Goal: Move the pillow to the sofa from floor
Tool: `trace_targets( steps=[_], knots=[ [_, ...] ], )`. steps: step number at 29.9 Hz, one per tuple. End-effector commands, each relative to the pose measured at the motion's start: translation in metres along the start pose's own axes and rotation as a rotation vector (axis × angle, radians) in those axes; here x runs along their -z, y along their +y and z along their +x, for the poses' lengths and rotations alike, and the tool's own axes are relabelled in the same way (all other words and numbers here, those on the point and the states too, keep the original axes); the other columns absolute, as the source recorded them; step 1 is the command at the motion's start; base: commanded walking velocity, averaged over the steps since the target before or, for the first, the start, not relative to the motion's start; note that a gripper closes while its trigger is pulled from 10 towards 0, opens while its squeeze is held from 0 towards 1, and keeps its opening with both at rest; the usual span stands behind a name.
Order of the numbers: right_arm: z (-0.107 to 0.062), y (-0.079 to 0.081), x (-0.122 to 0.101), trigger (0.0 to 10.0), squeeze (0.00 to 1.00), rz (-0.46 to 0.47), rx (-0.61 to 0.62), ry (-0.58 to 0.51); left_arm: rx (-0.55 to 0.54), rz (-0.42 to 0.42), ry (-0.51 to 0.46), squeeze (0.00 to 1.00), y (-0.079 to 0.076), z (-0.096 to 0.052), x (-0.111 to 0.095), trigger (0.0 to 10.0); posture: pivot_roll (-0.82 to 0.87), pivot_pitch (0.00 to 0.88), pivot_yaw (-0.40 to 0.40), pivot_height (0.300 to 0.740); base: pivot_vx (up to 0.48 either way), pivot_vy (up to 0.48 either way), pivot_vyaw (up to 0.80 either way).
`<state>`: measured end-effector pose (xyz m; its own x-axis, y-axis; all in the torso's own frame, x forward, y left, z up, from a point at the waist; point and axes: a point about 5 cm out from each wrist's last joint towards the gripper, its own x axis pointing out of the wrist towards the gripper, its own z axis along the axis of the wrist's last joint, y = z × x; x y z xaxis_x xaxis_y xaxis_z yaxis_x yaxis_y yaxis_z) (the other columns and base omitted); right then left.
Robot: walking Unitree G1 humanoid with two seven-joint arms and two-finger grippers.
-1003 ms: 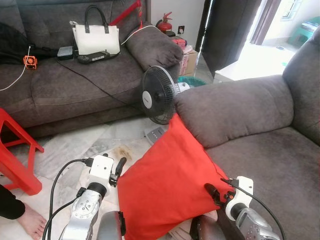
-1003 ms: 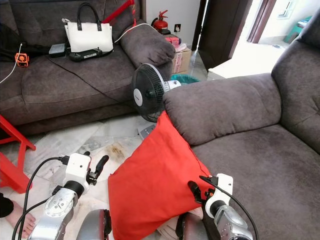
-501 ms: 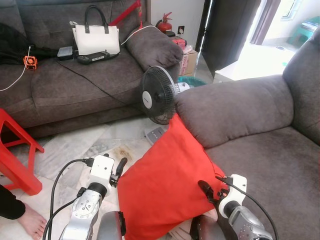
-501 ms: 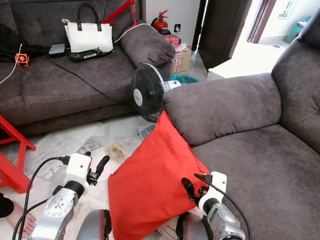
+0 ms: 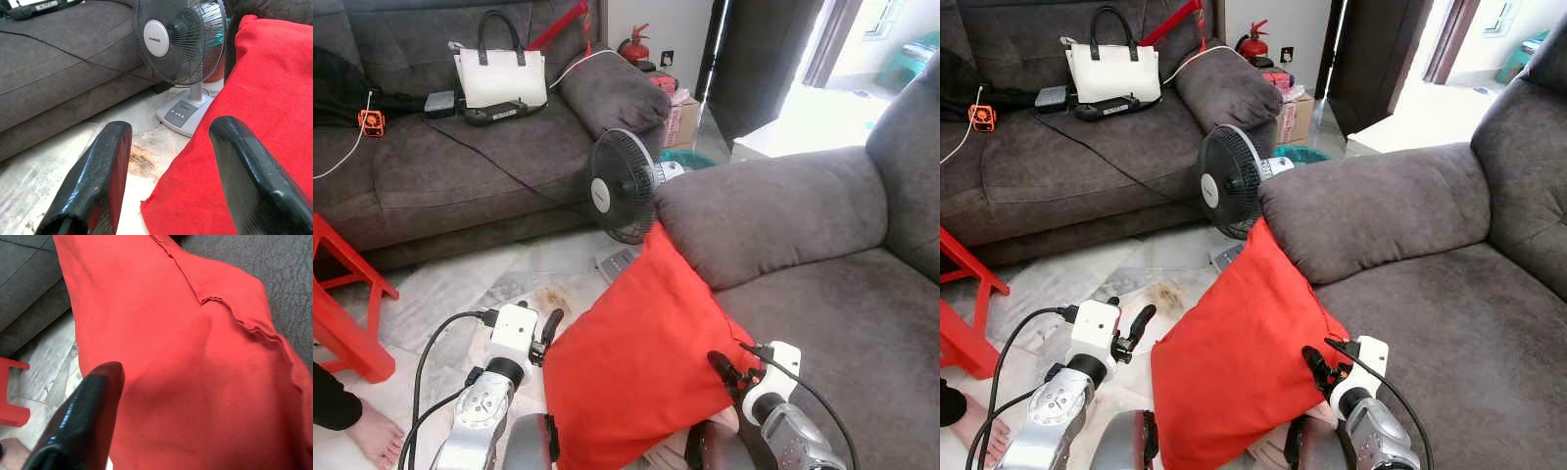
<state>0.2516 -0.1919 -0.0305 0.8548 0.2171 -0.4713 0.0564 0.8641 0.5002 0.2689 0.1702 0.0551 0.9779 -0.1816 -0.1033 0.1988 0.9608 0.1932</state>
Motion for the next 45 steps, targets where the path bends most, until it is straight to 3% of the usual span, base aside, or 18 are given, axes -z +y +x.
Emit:
trace_targets(
  steps=[1, 30, 45],
  knots=[
    [0.0019, 0.0007, -0.0044, 0.0, 0.0, 0.008, 0.008, -0.021, 0.0, -0.006, 0.012, 0.0, -0.0008, 0.0006, 0.0016, 10.0, 0.14, 0.0, -0.066, 0.568, 0.0, 0.0, 0.0],
    [0.0014, 0.0027, -0.0007, 0.0, 0.0, 0.036, -0.003, -0.035, -0.001, -0.001, 0.016, 0.0, 0.0011, -0.0004, 0.0025, 10.0, 0.14, 0.0, -0.065, 0.568, 0.0, 0.0, 0.0],
    [-0.0002, 0.0029, -0.0088, 0.0, 0.0, 0.005, -0.026, -0.104, 0.007, 0.011, 0.025, 0.0, 0.0038, -0.001, 0.0043, 10.0, 0.13, 0.0, -0.046, 0.568, 0.0, 0.0, 0.0]
  ],
)
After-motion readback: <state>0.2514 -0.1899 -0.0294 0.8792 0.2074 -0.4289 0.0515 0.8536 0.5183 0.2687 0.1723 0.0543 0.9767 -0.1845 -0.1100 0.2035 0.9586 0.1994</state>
